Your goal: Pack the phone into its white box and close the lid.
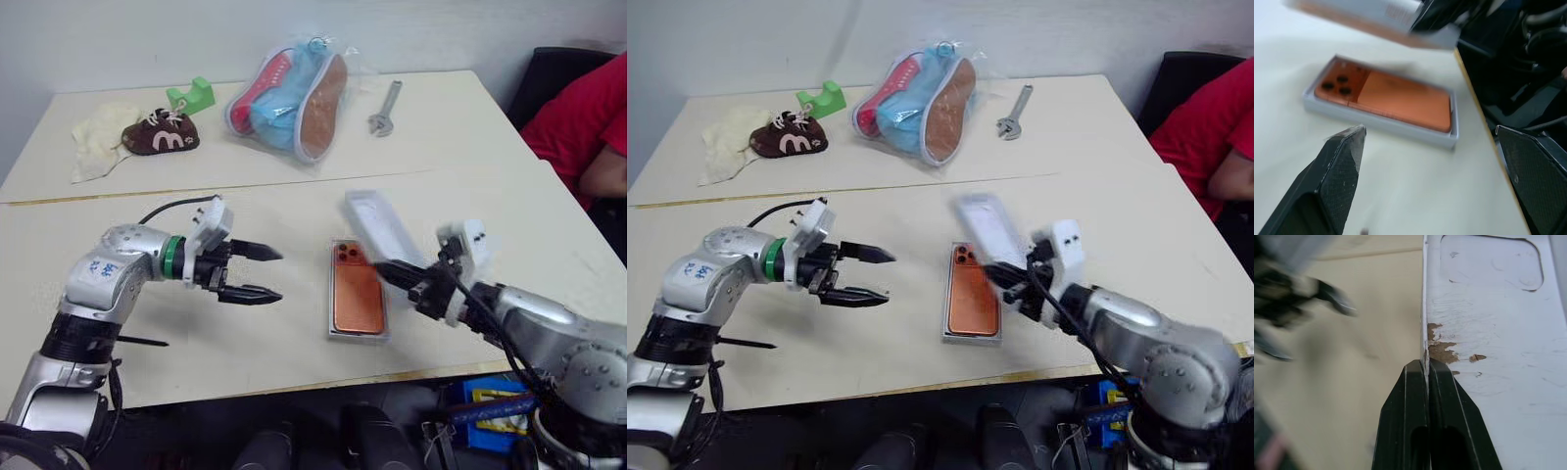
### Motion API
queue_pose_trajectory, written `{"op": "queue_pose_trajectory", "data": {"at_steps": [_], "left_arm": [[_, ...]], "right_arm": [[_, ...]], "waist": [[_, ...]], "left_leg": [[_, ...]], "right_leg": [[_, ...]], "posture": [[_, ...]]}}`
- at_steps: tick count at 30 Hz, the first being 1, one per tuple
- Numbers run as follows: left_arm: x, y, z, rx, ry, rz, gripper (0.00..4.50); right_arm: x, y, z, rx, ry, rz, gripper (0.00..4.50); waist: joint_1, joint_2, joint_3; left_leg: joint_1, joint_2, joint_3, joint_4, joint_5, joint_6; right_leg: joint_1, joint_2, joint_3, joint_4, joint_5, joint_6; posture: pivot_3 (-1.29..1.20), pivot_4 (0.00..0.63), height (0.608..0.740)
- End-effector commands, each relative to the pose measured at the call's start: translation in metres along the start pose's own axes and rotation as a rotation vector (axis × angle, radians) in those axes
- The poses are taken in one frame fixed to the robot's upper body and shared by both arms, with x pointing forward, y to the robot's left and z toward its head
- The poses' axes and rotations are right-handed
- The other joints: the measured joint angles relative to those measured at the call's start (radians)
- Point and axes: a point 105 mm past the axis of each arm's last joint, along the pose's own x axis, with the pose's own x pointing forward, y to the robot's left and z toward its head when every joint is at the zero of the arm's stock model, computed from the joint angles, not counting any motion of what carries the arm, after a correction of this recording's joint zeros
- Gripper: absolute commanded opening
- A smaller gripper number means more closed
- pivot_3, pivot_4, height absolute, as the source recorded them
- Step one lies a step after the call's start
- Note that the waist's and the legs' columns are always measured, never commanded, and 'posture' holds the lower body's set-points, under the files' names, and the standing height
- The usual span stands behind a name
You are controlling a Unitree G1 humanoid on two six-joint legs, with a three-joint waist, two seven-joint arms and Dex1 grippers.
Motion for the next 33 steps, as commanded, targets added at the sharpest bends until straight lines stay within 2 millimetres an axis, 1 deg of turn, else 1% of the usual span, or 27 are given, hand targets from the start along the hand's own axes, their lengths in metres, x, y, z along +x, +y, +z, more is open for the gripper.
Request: {"op": "queue_pose_trajectory", "data": {"at_steps": [1,3,4,7,11,13,14,16,19,23,25,27,29,32,33], "left_arm": [[-0.013,0.002,0.004,0.026,0.003,0.057,4.5],[-0.016,0.003,0.003,0.022,0.003,0.083,4.5],[-0.02,0.005,0.002,0.018,0.002,0.106,4.5],[-0.033,0.006,0.002,0.001,0.002,0.169,4.5],[-0.041,0.006,0.003,-0.016,-0.001,0.216,4.5],[-0.044,0.006,0.0,-0.017,0.01,0.236,4.5],[-0.044,0.007,-0.003,-0.019,0.021,0.242,4.1],[-0.043,0.008,-0.007,-0.014,0.042,0.249,3.63],[-0.038,0.008,-0.011,-0.002,0.066,0.241,2.59],[-0.018,0.019,-0.018,0.036,0.097,0.228,1.3],[-0.007,0.025,-0.015,0.053,0.088,0.215,0.57],[0.003,0.031,-0.012,0.065,0.082,0.196,0.03],[0.015,0.035,-0.01,0.078,0.077,0.17,0.03],[0.027,0.039,-0.007,0.089,0.07,0.138,0.0],[0.031,0.04,-0.006,0.09,0.067,0.128,0.0]], "right_arm": [[0.016,0.03,0.018,0.207,-0.034,0.213,0.02],[0.03,0.034,0.024,0.325,-0.041,0.259,0.02],[0.041,0.037,0.024,0.391,-0.042,0.292,0.02],[0.073,0.038,0.017,0.575,-0.027,0.338,0.02],[0.091,0.029,0.003,0.747,-0.022,0.306,0.02],[0.096,0.021,-0.01,0.78,0.01,0.26,0.02],[0.097,0.017,-0.017,0.777,0.024,0.233,0.0],[0.095,0.011,-0.028,0.774,0.041,0.197,0.0],[0.089,0.009,-0.034,0.771,0.039,0.179,0.0],[0.079,0.003,-0.04,0.76,0.025,0.124,0.0],[0.074,0.003,-0.04,0.753,0.013,0.115,0.0],[0.069,0.003,-0.041,0.746,0.006,0.103,0.0],[0.065,0.002,-0.043,0.714,0.015,0.077,0.0],[0.061,0.003,-0.041,0.691,0.002,0.07,0.58],[0.059,0.003,-0.038,0.677,-0.012,0.062,0.93]], "waist": [[0.001,0.0,0.0],[-0.002,0.0,0.0],[-0.003,0.0,0.0],[-0.014,0.0,0.0],[-0.027,0.001,0.001],[-0.029,0.002,0.001],[-0.029,0.002,0.001],[-0.028,0.003,0.001],[-0.028,0.003,0.001],[-0.021,0.005,0.0],[-0.017,0.005,0.0],[-0.013,0.005,0.0],[-0.008,0.005,0.0],[-0.004,0.005,0.0],[-0.003,0.005,0.0]], "left_leg": [[0.0,0.0,0.0,0.0,0.0,0.0],[-0.001,-0.001,0.0,0.001,0.0,0.0],[-0.001,-0.001,0.0,0.002,0.0,0.0],[0.0,0.0,0.0,0.001,0.0,0.0],[0.0,0.002,-0.002,0.001,-0.001,0.0],[0.001,0.002,-0.002,0.001,-0.001,0.0],[0.002,0.002,-0.002,0.0,-0.001,0.0],[0.003,0.001,-0.002,0.0,-0.001,0.0],[0.004,0.001,-0.001,0.0,-0.001,0.0],[0.005,0.001,-0.001,0.0,-0.001,0.0],[0.004,0.001,-0.001,0.001,-0.001,0.0],[0.004,0.001,0.0,0.001,0.0,0.0],[0.003,0.001,0.0,0.001,0.0,0.0],[0.004,0.001,0.0,0.001,0.0,0.0],[0.003,0.001,0.001,0.001,0.0,0.0]], "right_leg": [[0.0,0.0,-0.001,-0.001,0.0,0.0],[0.001,-0.001,-0.003,-0.002,0.0,0.0],[0.001,-0.002,-0.004,-0.002,0.0,0.0],[0.001,-0.003,-0.011,-0.002,0.0,0.0],[0.0,-0.006,-0.025,0.001,0.002,-0.005],[0.0,-0.006,-0.028,0.001,0.005,-0.01],[0.0,-0.007,-0.03,0.001,0.007,-0.013],[0.001,-0.008,-0.034,0.001,0.007,-0.014],[0.002,-0.011,-0.04,0.0,0.007,-0.014],[0.003,-0.011,-0.04,-0.001,0.007,-0.014],[0.004,-0.012,-0.04,-0.001,0.007,-0.014],[0.004,-0.012,-0.04,-0.001,0.007,-0.014],[0.004,-0.012,-0.04,-0.001,0.007,-0.014],[0.003,-0.012,-0.04,-0.001,0.007,-0.014],[0.003,-0.012,-0.04,-0.001,0.007,-0.013]], "posture": [[0.0,0.15,0.74],[0.0,0.15,0.74],[0.0,0.15,0.74],[0.0,0.15,0.74],[0.0,0.15,0.74],[0.0,0.15,0.74],[0.0,0.15,0.74],[0.0,0.15,0.74],[0.0,0.15,0.74],[0.0,0.15,0.74],[0.0,0.15,0.74],[0.0,0.15,0.74],[0.0,0.15,0.74],[0.0,0.15,0.74],[0.0,0.15,0.74]]}}
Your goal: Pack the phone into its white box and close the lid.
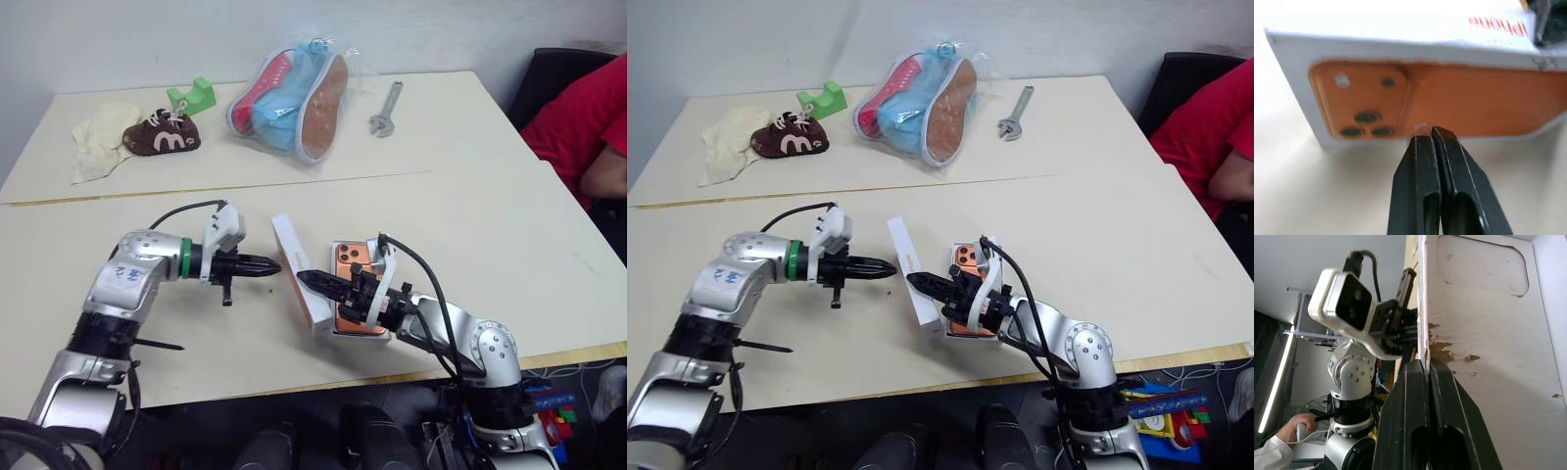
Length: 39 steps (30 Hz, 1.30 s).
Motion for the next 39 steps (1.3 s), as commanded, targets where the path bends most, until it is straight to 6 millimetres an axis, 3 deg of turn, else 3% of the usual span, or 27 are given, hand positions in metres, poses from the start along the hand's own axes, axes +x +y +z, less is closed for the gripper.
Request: {"op": "queue_pose_trajectory", "data": {"at_steps": [1,2,4,10,13,15,17,20,24,28,32,39], "left_arm": [[0.017,0.003,0.01,0.048,-0.015,-0.048,0.0],[0.021,0.003,0.011,0.052,-0.021,-0.061,0.0],[0.034,0.001,0.017,0.058,-0.044,-0.102,0.0],[0.068,-0.008,0.031,0.085,-0.099,-0.194,0.0],[0.085,-0.014,0.038,0.09,-0.129,-0.234,0.0],[0.095,-0.019,0.045,0.1,-0.154,-0.259,0.0],[0.099,-0.022,0.05,0.116,-0.176,-0.269,0.0],[0.088,-0.015,0.062,0.119,-0.21,-0.243,0.0],[0.058,-0.005,0.056,0.094,-0.148,-0.243,0.0],[0.041,0.015,0.023,0.099,0.03,-0.151,0.0],[0.056,0.03,0.008,0.106,0.109,-0.079,0.0],[0.116,0.011,0.04,0.12,-0.012,-0.184,0.0]], "right_arm": [[-0.012,0.005,0.003,-0.091,-0.036,-0.033,1.14],[-0.018,0.011,0.006,-0.124,-0.052,-0.019,1.6],[-0.044,0.025,0.019,-0.257,-0.097,-0.02,1.96],[-0.102,0.049,0.027,-0.515,-0.105,-0.043,1.96],[-0.121,0.05,0.019,-0.621,-0.053,-0.09,1.96],[-0.129,0.042,0.011,-0.669,0.006,-0.142,1.59],[-0.132,0.033,0.001,-0.717,0.07,-0.174,1.02],[-0.13,0.01,-0.02,-0.873,0.236,-0.258,0.05],[-0.126,-0.013,-0.036,-1.026,0.38,-0.296,0.05],[-0.121,-0.021,-0.046,-1.093,0.441,-0.241,0.05],[-0.115,-0.031,-0.047,-1.128,0.448,-0.228,0.05],[-0.102,-0.046,-0.032,-1.157,0.378,-0.267,0.05]], "waist": [[0.002,0.0,0.0],[0.001,0.0,0.0],[0.002,0.0,0.0],[0.032,0.0,0.001],[0.034,0.0,0.0],[0.037,0.0,0.001],[0.052,-0.001,0.001],[0.054,-0.001,0.001],[0.055,-0.002,0.001],[0.056,-0.002,0.001],[0.083,-0.003,0.002],[0.084,-0.006,0.002]], "left_leg": [[0.0,0.0,0.0,0.0,0.0,0.0],[0.0,0.0,0.0,0.001,0.0,0.0],[0.0,0.0,0.0,0.001,0.0,0.0],[-0.011,-0.002,-0.001,0.013,-0.001,0.002],[-0.011,-0.002,-0.001,0.012,-0.001,0.002],[-0.012,-0.002,-0.001,0.012,-0.001,0.003],[-0.012,-0.002,0.0,0.013,-0.001,0.003],[-0.012,-0.002,0.002,0.014,-0.001,0.004],[-0.012,-0.001,0.002,0.015,-0.001,0.004],[-0.011,-0.001,0.003,0.014,-0.001,0.003],[-0.011,-0.004,0.002,0.016,-0.001,0.004],[-0.015,-0.008,0.001,0.017,-0.001,0.008]], "right_leg": [[0.0,0.0,0.0,0.0,0.0,0.0],[0.0,0.0,0.0,0.0,0.0,0.0],[0.0,0.0,0.0,0.0,0.0,0.0],[-0.003,-0.002,-0.001,-0.002,0.001,0.002],[-0.002,-0.002,-0.001,-0.002,0.001,0.003],[-0.002,-0.002,-0.001,-0.002,0.002,0.003],[-0.001,-0.002,0.0,-0.007,0.003,0.005],[-0.001,-0.001,0.001,-0.007,0.003,0.006],[-0.002,0.0,0.002,-0.007,0.003,0.006],[-0.003,0.0,0.002,-0.007,0.003,0.006],[-0.001,-0.001,0.002,-0.008,0.004,0.008],[-0.002,-0.004,0.002,-0.007,0.007,0.012]], "posture": [[0.0,0.15,0.74],[0.0,0.15,0.74],[0.0,0.15,0.74],[0.0,0.15,0.74],[0.0,0.15,0.74],[0.0,0.15,0.74],[0.0,0.15,0.74],[0.0,0.15,0.74],[0.0,0.15,0.74],[0.0,0.15,0.74],[0.0,0.15,0.74],[0.0,0.15,0.74]]}}
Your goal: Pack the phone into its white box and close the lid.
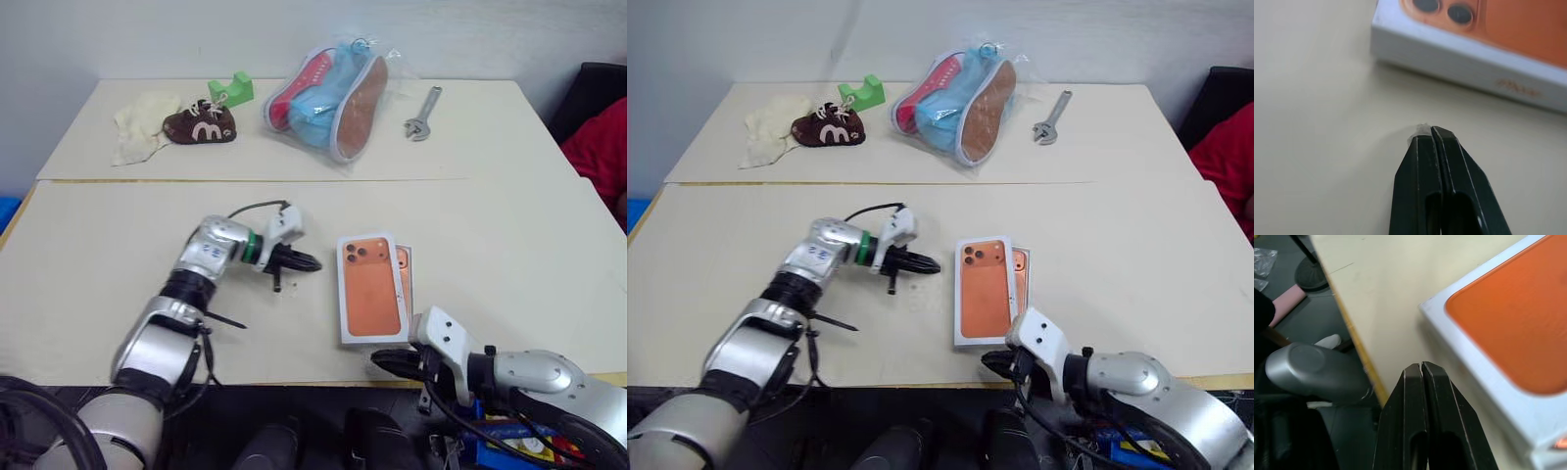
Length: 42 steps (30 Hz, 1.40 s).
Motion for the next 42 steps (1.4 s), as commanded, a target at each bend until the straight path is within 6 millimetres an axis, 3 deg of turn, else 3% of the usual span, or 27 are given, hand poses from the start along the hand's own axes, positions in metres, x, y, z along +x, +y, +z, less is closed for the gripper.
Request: {"op": "queue_pose_trajectory", "data": {"at_steps": [1,7,9,12,14,16,19,23,27,30,32,34,37,39,42], "left_arm": [[0.012,0.0,0.028,0.056,-0.063,-0.026,0.0],[0.013,-0.002,0.026,0.064,-0.043,-0.043,0.0],[-0.001,-0.004,0.022,0.059,-0.036,-0.067,0.0],[-0.019,-0.016,0.038,-0.003,-0.121,-0.182,0.0],[-0.02,-0.024,0.059,-0.053,-0.222,-0.25,0.0],[-0.008,-0.023,0.063,-0.047,-0.214,-0.226,0.0],[0.025,-0.018,0.043,0.029,-0.068,-0.135,0.0],[0.049,-0.016,0.011,0.12,0.112,-0.082,0.0],[0.048,-0.001,-0.026,0.189,0.305,0.03,0.0],[0.042,0.002,-0.009,0.147,0.187,0.032,0.0],[0.029,0.007,0.016,0.106,0.04,0.039,0.0],[0.009,0.011,0.039,0.066,-0.095,0.038,0.38],[-0.048,0.014,0.064,0.083,-0.264,0.073,1.08],[-0.087,0.005,0.057,0.044,-0.271,0.066,1.75],[-0.144,-0.039,0.02,-0.031,-0.14,-0.01,2.66]], "right_arm": [[0.003,-0.005,0.001,-0.008,-0.025,-0.023,0.05],[0.003,-0.008,-0.001,0.001,-0.028,-0.036,0.05],[-0.004,0.0,0.01,0.028,-0.088,0.009,0.05],[-0.016,0.001,0.03,0.081,-0.205,0.034,0.05],[-0.02,-0.018,0.038,0.104,-0.255,-0.052,0.05],[-0.02,-0.036,0.036,0.092,-0.24,-0.144,0.05],[-0.01,-0.06,0.018,0.065,-0.127,-0.258,0.05],[0.004,-0.067,0.001,0.056,-0.041,-0.279,0.05],[0.016,-0.066,-0.013,0.038,0.007,-0.266,0.05],[0.013,-0.069,-0.006,0.038,-0.036,-0.287,0.05],[0.002,-0.072,0.005,0.004,-0.091,-0.304,0.05],[-0.013,-0.071,0.014,0.0,-0.146,-0.295,0.19],[-0.05,-0.062,0.03,-0.042,-0.207,-0.219,0.85],[-0.076,-0.06,0.037,-0.068,-0.213,-0.186,1.55],[-0.114,-0.057,0.04,-0.079,-0.178,-0.132,2.52]], "waist": [[-0.006,-0.001,0.0],[-0.021,-0.001,0.0],[-0.022,-0.001,0.0],[-0.031,-0.001,0.0],[-0.031,-0.001,0.0],[-0.022,-0.001,0.0],[-0.005,-0.001,0.0],[-0.01,-0.002,-0.001],[-0.008,-0.011,-0.016],[-0.008,-0.016,-0.024],[-0.009,-0.015,-0.024],[-0.011,-0.015,-0.023],[-0.021,-0.012,-0.02],[-0.031,-0.012,-0.02],[-0.059,-0.008,-0.019]], "left_leg": [[0.0,0.0,0.0,0.0,0.0,0.0],[0.001,0.001,0.0,-0.001,0.0,0.0],[0.001,0.001,0.0,-0.001,0.0,0.0],[0.001,0.001,0.0,-0.001,0.0,0.0],[0.001,0.001,0.0,-0.001,0.0,0.0],[0.001,0.001,-0.001,0.0,0.0,0.0],[0.002,-0.001,-0.001,0.001,0.0,0.001],[0.003,-0.003,-0.001,-0.001,0.0,0.002],[0.006,-0.002,-0.001,0.0,-0.001,0.002],[0.013,-0.002,0.001,-0.001,-0.001,0.002],[0.017,-0.001,0.002,-0.003,-0.001,0.002],[0.015,-0.001,0.002,-0.003,-0.001,0.002],[0.003,-0.001,0.002,0.001,-0.001,0.002],[0.0,-0.003,0.002,0.003,-0.002,0.002],[0.002,-0.005,0.002,0.001,-0.004,0.002]], "right_leg": [[0.0,0.0,0.0,0.0,0.0,0.0],[-0.002,0.002,0.003,0.0,0.0,0.0],[-0.002,0.002,0.003,0.0,0.0,0.0],[-0.002,0.002,0.003,0.001,0.0,0.0],[-0.002,0.002,0.003,0.002,0.0,0.0],[-0.001,0.002,0.003,0.001,0.0,0.0],[0.0,0.001,0.003,-0.001,0.0,0.0],[-0.001,0.001,0.005,0.001,0.0,0.0],[0.0,0.001,0.006,-0.001,0.0,0.0],[0.006,0.002,0.009,0.0,0.0,0.0],[0.01,0.003,0.011,-0.001,0.0,0.001],[0.007,0.003,0.012,0.0,0.0,0.0],[-0.006,0.003,0.012,0.008,0.0,0.0],[-0.015,0.001,0.011,0.015,0.0,0.0],[-0.016,0.001,0.009,0.011,0.0,0.0]], "posture": [[0.0,0.15,0.74],[0.0,0.15,0.74],[0.0,0.15,0.74],[0.0,0.15,0.74],[0.0,0.15,0.74],[0.0,0.15,0.74],[0.0,0.15,0.74],[0.0,0.15,0.74],[0.0,0.15,0.74],[0.0,0.15,0.74],[0.0,0.15,0.74],[0.0,0.15,0.74],[0.0,0.15,0.74],[0.0,0.15,0.74],[0.0,0.15,0.74]]}}
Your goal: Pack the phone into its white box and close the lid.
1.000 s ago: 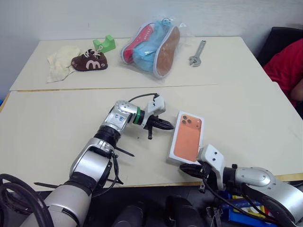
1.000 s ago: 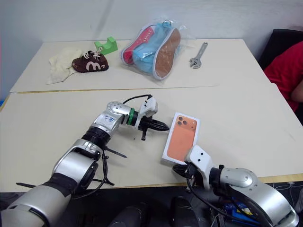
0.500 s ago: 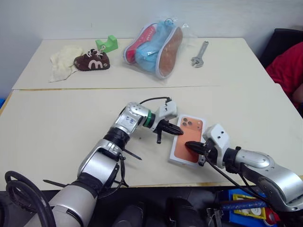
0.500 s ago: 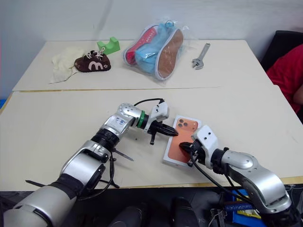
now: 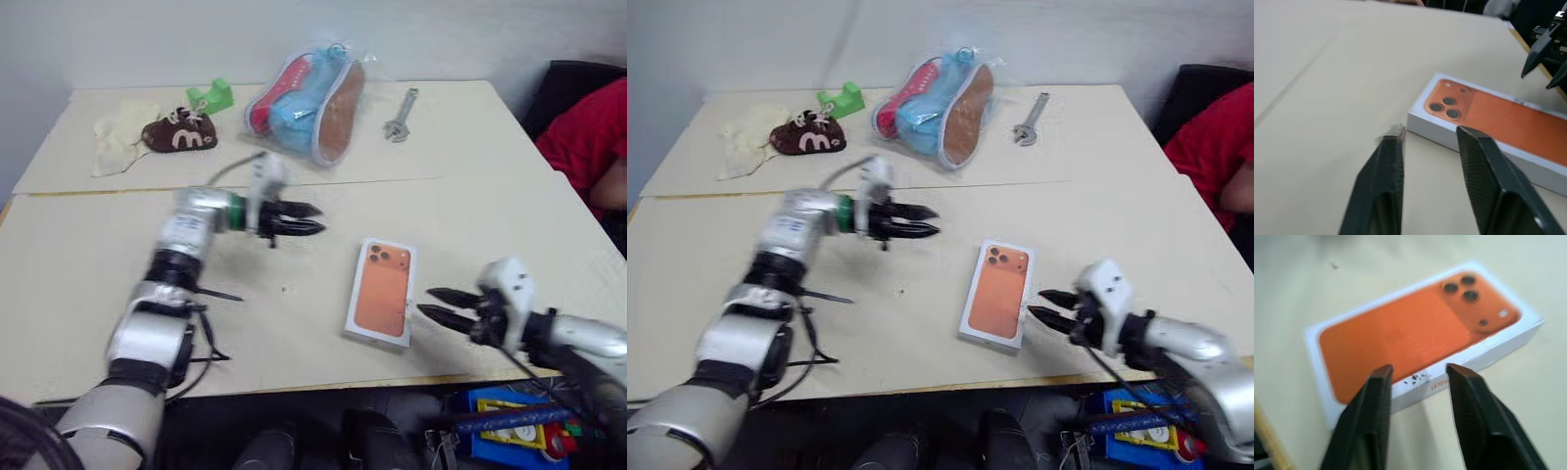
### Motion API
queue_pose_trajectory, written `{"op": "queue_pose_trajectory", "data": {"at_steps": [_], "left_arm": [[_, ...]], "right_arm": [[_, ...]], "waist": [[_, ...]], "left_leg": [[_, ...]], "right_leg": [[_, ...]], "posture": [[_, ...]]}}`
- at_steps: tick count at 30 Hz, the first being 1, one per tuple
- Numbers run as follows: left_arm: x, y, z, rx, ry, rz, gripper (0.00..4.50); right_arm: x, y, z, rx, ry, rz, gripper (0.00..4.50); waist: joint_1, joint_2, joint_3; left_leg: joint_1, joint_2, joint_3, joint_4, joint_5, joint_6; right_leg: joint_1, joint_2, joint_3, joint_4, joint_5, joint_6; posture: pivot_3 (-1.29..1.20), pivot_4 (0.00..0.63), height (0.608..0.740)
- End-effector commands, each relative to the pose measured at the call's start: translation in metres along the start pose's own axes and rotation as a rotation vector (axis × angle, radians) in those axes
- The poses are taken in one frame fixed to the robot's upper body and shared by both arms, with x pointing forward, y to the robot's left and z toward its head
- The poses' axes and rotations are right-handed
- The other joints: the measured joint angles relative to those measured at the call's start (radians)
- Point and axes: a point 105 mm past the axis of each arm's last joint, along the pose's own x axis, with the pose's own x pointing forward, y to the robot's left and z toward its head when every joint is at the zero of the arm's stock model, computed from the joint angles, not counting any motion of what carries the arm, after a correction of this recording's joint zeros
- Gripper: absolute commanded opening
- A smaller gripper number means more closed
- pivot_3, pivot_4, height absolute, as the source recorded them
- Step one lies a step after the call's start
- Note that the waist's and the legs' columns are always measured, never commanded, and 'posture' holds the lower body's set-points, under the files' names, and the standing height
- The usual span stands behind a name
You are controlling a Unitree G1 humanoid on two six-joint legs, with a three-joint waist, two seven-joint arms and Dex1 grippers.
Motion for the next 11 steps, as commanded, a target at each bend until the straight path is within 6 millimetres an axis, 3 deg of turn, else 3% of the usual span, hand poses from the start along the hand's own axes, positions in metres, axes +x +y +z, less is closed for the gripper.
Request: {"op": "queue_pose_trajectory", "data": {"at_steps": [1,3,6,11], "left_arm": [[-0.062,-0.052,-0.013,-0.1,0.097,-0.11,2.97],[-0.098,-0.077,-0.018,-0.165,0.161,-0.076,3.62],[-0.122,-0.092,-0.017,-0.194,0.187,0.02,4.47],[-0.132,-0.103,-0.014,-0.222,0.129,0.128,4.47]], "right_arm": [[-0.042,-0.003,0.022,-0.046,-0.01,0.066,2.86],[-0.06,-0.012,0.024,-0.049,0.015,0.059,3.55],[-0.074,-0.02,0.024,-0.072,0.043,0.053,4.48],[-0.077,-0.027,0.025,-0.085,0.049,0.061,4.48]], "waist": [[-0.02,0.001,0.0],[-0.028,0.003,0.003],[-0.011,0.005,0.008],[0.033,0.015,0.013]], "left_leg": [[0.003,0.0,0.0,-0.002,-0.001,0.0],[0.007,0.0,-0.002,-0.004,-0.006,0.002],[0.007,0.0,-0.002,-0.001,-0.007,0.003],[0.013,0.0,-0.003,-0.002,-0.007,0.003]], "right_leg": [[0.0,0.0,-0.001,-0.001,0.0,0.0],[0.0,0.002,-0.002,-0.001,-0.001,-0.001],[0.002,0.002,-0.003,-0.005,0.001,-0.004],[0.011,0.002,-0.004,-0.013,0.002,-0.003]], "posture": [[0.0,0.15,0.74],[0.0,0.15,0.74],[0.0,0.15,0.74],[0.0,0.15,0.74]]}}
